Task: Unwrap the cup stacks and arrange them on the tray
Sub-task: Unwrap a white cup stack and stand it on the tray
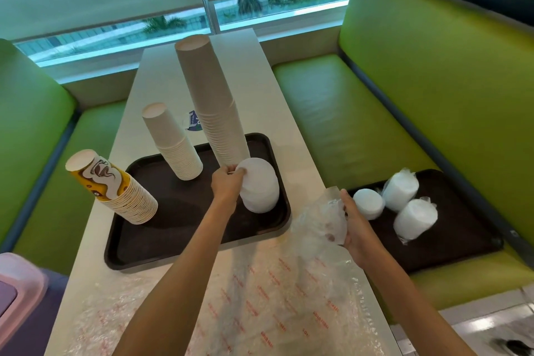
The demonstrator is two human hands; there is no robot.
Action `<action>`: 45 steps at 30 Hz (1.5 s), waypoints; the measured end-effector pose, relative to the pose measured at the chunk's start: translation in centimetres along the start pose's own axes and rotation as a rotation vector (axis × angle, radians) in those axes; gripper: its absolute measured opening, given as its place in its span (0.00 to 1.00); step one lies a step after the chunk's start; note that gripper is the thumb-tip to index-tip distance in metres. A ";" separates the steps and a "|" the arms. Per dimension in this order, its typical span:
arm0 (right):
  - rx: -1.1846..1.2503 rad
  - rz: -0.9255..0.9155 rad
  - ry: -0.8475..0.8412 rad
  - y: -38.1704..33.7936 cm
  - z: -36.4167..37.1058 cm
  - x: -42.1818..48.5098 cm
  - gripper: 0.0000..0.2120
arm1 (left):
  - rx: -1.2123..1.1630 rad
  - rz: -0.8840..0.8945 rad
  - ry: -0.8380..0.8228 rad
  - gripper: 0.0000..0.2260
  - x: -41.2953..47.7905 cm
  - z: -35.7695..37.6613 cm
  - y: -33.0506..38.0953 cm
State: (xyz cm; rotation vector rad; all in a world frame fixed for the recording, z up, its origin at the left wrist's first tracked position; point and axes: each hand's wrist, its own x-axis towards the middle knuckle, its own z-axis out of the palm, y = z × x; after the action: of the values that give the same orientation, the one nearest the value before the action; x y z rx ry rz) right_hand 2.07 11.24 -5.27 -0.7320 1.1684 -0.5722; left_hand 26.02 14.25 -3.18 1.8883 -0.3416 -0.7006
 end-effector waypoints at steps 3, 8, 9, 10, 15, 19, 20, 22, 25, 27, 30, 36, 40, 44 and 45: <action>0.022 0.008 0.013 -0.4 -0.1 -0.2 0.14 | 0.051 0.048 0.015 0.13 0.2 0.2 -0.6; 0.018 -0.002 -0.001 -0.4 -0.1 -0.3 0.14 | 0.181 0.102 0.021 0.14 0.3 0.5 -1.2; 0.018 -0.001 -0.003 -0.5 -0.1 -0.4 0.14 | 0.209 0.114 0.021 0.14 0.3 0.6 -1.2; 0.021 -0.001 -0.002 -0.5 -0.1 -0.4 0.13 | 0.234 0.127 0.022 0.14 0.4 0.6 -1.3; 0.032 -0.006 0.000 -0.8 -0.1 -0.6 0.15 | 0.433 0.189 0.004 0.16 0.7 0.7 -1.8; 0.064 0.002 -0.007 -1.1 -0.1 -0.8 0.15 | 0.549 0.206 -0.035 0.19 0.3 1.1 -1.5; 0.067 0.004 -0.009 -1.1 -0.2 -0.8 0.15 | 0.566 0.222 -0.045 0.20 0.1 1.1 -1.4; 0.063 -0.001 -0.010 -1.2 -0.1 -1.0 0.16 | 0.613 0.283 -0.071 0.23 -0.2 1.0 -1.1; 0.069 0.000 -0.015 -1.5 0.0 -1.2 0.16 | 0.761 0.393 -0.175 0.32 -0.7 0.9 -0.1; 0.060 0.000 -0.012 -1.6 0.1 -1.4 0.16 | 0.920 0.443 -0.275 0.41 -0.6 1.1 0.2; 0.035 -0.002 0.005 -1.5 0.3 -1.5 0.16 | 1.129 0.477 -0.389 0.49 -0.2 1.4 0.4; 0.056 0.001 0.009 -1.7 0.3 -2.0 0.15 | 1.217 0.487 -0.459 0.48 0.8 1.7 0.3; 0.065 -0.005 0.001 -2.0 0.4 -2.3 0.14 | 1.143 0.495 -0.453 0.45 0.9 1.6 0.1; 0.043 0.007 0.006 -1.9 0.6 -2.5 0.13 | 1.108 0.499 -0.434 0.45 0.8 1.4 -0.2; 0.042 0.013 0.005 -1.9 0.6 -2.4 0.13 | 1.111 0.502 -0.427 0.46 0.8 1.5 -0.3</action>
State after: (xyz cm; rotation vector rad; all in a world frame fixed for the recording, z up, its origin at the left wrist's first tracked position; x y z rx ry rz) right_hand 1.89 11.95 -2.23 -0.6874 1.1619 -0.5861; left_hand 25.74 12.88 -4.14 2.4628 -1.6880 -0.5927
